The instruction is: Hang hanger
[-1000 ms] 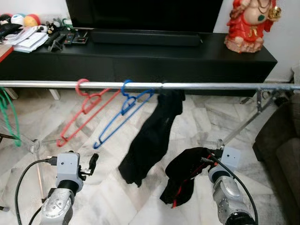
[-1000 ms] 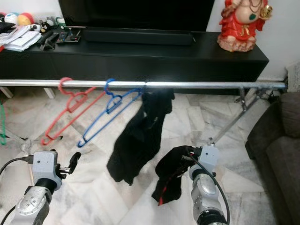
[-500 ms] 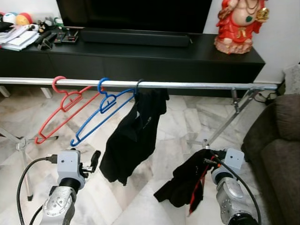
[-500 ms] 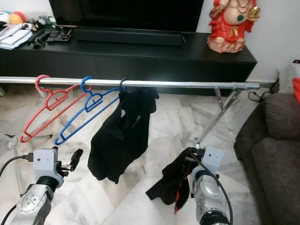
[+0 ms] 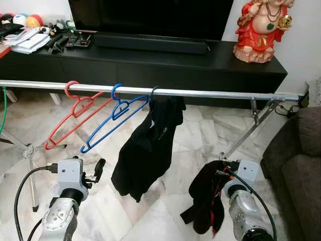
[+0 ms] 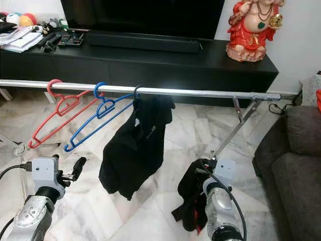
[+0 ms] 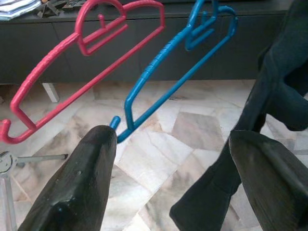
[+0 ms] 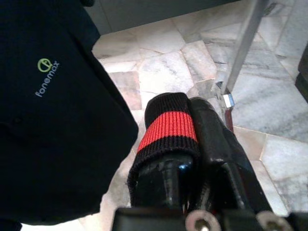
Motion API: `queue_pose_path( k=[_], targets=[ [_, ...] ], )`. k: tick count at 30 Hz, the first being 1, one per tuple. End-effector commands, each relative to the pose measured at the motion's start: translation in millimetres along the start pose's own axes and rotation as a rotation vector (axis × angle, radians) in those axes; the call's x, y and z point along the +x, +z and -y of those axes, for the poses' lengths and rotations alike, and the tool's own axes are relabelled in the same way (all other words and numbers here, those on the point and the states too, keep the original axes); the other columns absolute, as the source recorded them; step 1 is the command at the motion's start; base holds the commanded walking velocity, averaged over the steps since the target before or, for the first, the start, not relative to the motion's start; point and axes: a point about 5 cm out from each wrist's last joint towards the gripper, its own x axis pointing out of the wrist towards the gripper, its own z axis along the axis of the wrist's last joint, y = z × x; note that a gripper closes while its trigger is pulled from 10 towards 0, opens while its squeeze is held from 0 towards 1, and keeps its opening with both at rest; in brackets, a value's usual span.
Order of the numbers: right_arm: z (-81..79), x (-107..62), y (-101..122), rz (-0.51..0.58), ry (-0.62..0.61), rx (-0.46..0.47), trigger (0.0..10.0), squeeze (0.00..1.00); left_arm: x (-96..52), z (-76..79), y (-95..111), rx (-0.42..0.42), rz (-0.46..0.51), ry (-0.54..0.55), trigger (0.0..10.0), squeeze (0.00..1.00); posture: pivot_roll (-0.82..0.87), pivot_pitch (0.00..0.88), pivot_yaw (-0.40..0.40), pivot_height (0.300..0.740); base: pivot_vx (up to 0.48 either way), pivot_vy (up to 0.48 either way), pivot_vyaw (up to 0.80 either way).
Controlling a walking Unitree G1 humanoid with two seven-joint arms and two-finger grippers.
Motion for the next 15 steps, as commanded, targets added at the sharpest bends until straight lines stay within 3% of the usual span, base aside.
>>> queue_pose_path(
  k=[1,10,15],
  targets=[
    [-1.8,0.5,0.9,0.003,0.012,-0.004,10.0,0.00,1.1,-0.6,4.5,0.001,0.012,-0.002,10.0,0.00,0.08,0.181,-0.051,0.740,0.368,0.000,0.00],
    [-2.4,-0.3,-1.6,-0.005,0.015,-0.008,10.0,0.00,3.4,1.9,12.9,-0.004,0.046,-0.013,10.0,0.00,0.08,0.179,-0.053,0.740,0.390,0.000,0.00],
    [-2.7,-0.8,-3.5,-0.012,0.015,-0.013,10.0,0.00,6.0,7.4,28.4,-0.013,0.111,-0.054,10.0,0.00,0.08,0.181,-0.054,0.740,0.312,0.000,0.00]
  ],
)
